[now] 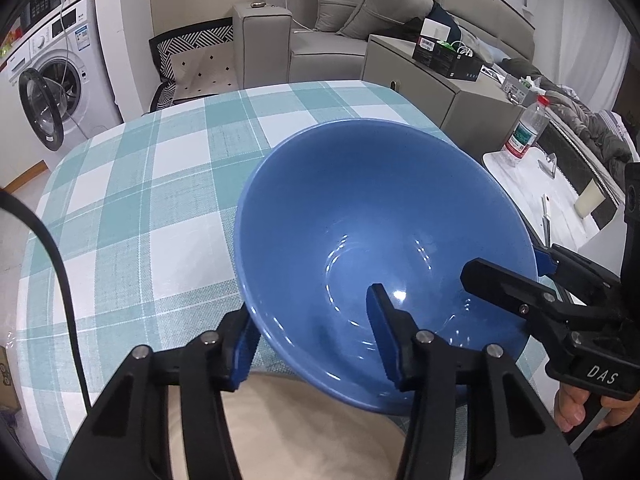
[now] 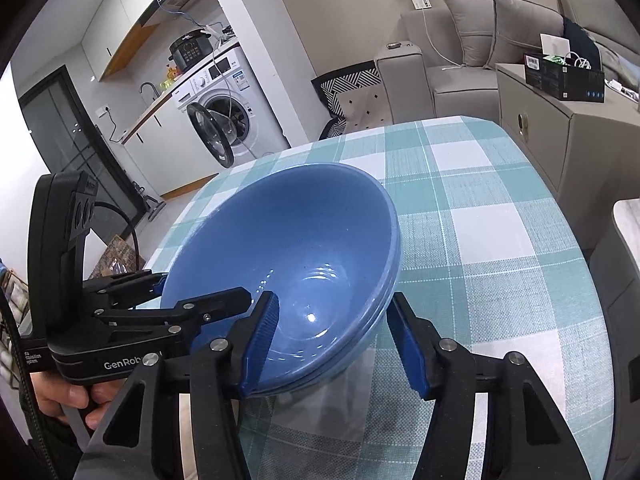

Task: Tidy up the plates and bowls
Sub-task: 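Lift the stack of three blue bowls with both grippers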

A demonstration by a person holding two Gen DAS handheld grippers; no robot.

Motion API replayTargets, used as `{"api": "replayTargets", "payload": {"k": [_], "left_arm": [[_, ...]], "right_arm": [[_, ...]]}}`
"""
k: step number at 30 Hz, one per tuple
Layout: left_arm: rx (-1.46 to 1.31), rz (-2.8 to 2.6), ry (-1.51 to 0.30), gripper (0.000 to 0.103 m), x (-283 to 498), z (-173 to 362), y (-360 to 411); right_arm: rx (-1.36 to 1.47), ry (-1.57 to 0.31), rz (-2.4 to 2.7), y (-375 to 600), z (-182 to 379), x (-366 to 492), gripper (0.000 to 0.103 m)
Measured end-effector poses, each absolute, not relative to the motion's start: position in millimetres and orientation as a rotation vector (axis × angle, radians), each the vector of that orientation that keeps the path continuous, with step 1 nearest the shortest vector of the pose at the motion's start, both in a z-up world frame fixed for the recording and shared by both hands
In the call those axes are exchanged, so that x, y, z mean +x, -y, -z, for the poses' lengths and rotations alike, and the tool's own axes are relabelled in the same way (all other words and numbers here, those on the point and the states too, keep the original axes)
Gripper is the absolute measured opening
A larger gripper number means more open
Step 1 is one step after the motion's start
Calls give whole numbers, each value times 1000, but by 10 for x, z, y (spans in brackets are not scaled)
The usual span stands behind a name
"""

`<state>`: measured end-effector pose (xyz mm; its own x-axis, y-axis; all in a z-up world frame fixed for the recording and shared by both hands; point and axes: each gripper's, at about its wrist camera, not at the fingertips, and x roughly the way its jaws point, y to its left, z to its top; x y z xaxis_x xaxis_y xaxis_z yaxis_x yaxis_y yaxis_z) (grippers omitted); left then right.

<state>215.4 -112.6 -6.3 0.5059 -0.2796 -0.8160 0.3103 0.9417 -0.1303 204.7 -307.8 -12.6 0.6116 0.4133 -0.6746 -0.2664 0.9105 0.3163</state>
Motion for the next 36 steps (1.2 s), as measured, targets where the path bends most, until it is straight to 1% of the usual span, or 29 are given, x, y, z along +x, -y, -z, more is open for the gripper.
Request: {"api": "replayTargets", "payload": {"k": [14, 36], "left_arm": [[20, 324, -953, 49, 2054, -33, 991], [11, 278, -841, 49, 1682, -487, 857]], "right_arm": [[158, -794, -420, 3001, 1, 1963, 58], [152, -692, -481, 2957, -429, 1640, 58]]}}
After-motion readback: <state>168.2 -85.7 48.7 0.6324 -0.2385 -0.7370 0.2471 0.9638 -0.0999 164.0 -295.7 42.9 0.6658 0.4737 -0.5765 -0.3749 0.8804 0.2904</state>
